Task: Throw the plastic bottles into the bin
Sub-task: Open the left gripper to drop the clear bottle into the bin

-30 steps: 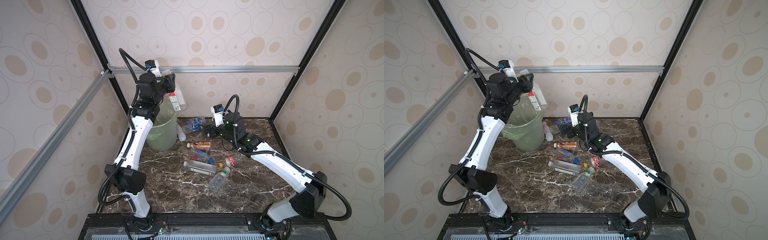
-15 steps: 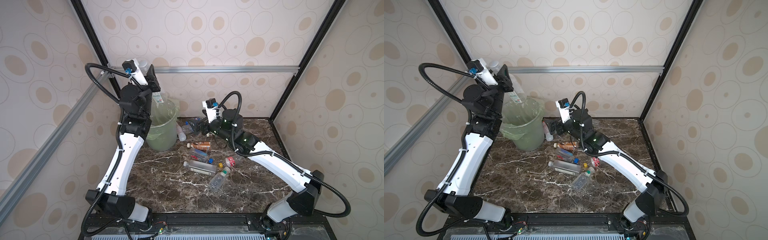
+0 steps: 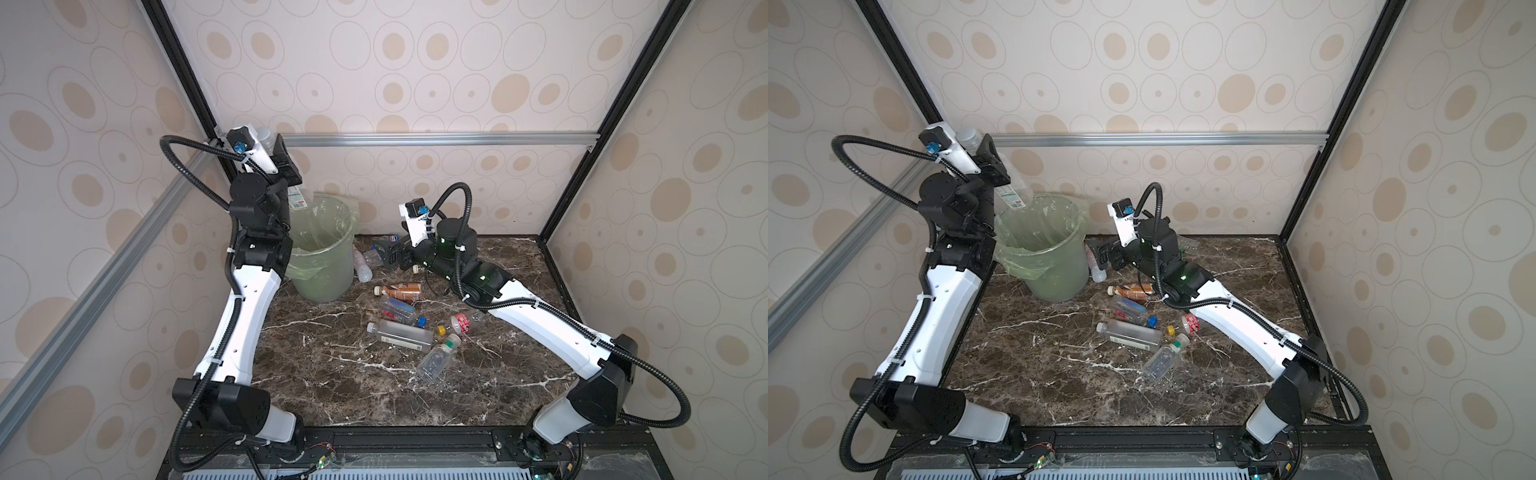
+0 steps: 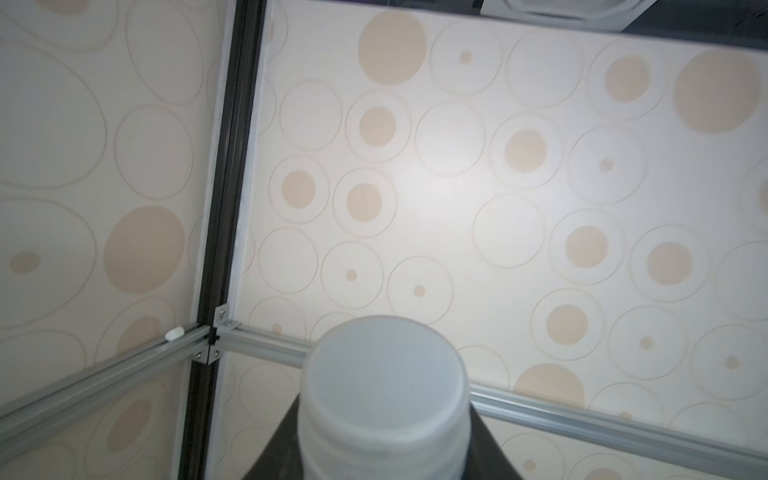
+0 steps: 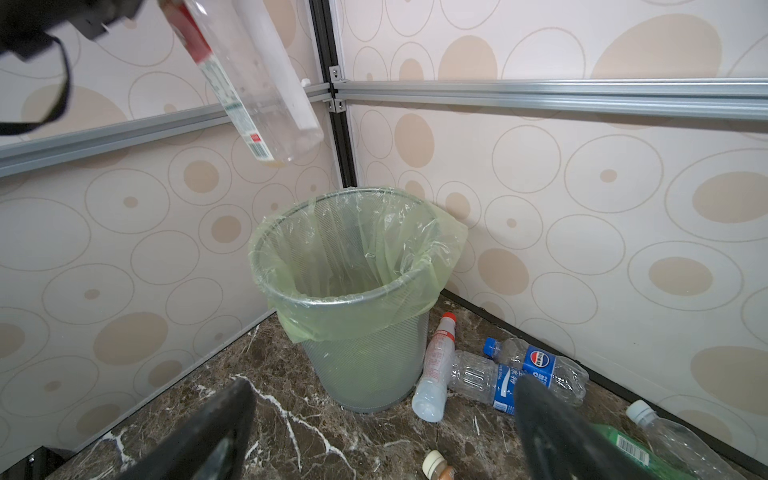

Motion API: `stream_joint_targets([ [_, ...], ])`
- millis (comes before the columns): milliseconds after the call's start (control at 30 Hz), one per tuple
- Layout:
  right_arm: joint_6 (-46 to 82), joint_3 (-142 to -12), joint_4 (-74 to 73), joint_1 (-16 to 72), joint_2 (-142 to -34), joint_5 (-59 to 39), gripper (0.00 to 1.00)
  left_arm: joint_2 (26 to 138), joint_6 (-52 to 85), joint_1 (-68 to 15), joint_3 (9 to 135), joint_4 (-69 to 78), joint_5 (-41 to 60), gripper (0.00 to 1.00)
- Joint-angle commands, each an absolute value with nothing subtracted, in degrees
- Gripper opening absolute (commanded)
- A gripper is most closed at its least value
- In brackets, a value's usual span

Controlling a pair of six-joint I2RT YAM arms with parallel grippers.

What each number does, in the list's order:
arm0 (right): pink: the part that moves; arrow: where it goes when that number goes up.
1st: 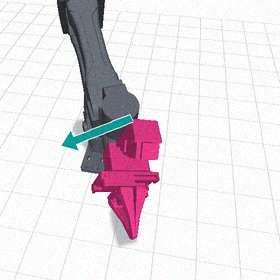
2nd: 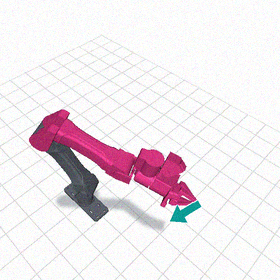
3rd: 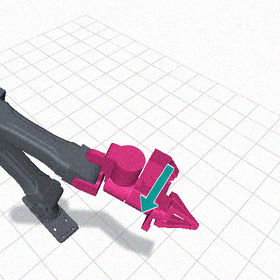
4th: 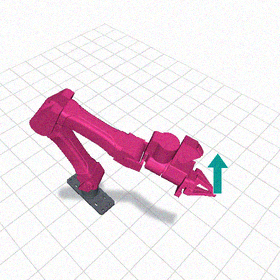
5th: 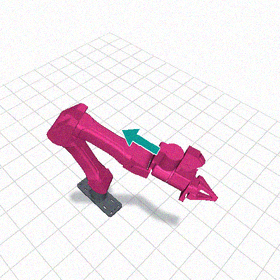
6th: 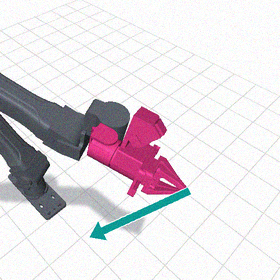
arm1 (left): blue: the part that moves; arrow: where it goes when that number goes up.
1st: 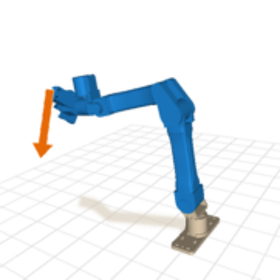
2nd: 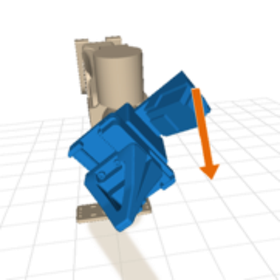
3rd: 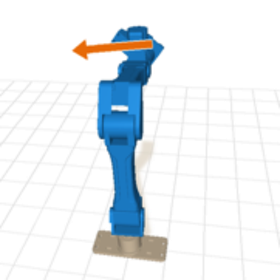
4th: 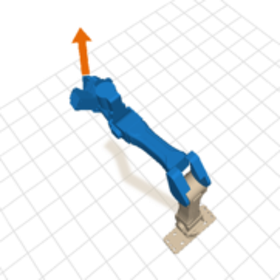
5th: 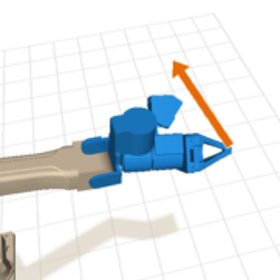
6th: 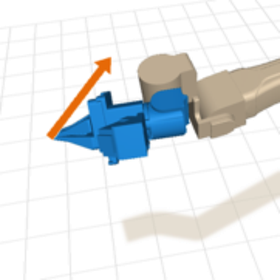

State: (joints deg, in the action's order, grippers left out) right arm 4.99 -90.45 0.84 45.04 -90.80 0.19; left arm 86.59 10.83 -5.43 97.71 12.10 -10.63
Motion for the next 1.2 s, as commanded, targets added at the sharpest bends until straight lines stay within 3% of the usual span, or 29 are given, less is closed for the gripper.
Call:
stream_joint_targets([
  [0, 4.5, -89.3, 0.4, 45.4, -90.1, 1.0, 1.0, 90.1, 14.5, -5.2, 101.5, -0.3, -7.6, 0.7],
  [167, 5.0, -88.9, 0.0, 45.4, -89.7, 0.6, 1.0, 91.9, 15.9, -5.2, 108.2, -5.5, -4.8, 0.98],
  [200, 5.2, -88.7, -0.1, 45.4, -89.6, 0.5, 1.0, 92.2, 16.1, -5.3, 109.5, -6.4, -4.0, 0.99],
  [733, 6.4, -86.9, 2.9, 44.7, -89.2, 4.2, 1.0, 92.2, 18.3, -13.4, 113.6, -13.3, -0.5, 0.99],
  [1167, 15.2, -84.4, 1.7, 38.2, -100.2, 1.1, 1.0, 85.2, 33.3, -20.4, 95.0, -5.1, 11.9, 0.99],
])
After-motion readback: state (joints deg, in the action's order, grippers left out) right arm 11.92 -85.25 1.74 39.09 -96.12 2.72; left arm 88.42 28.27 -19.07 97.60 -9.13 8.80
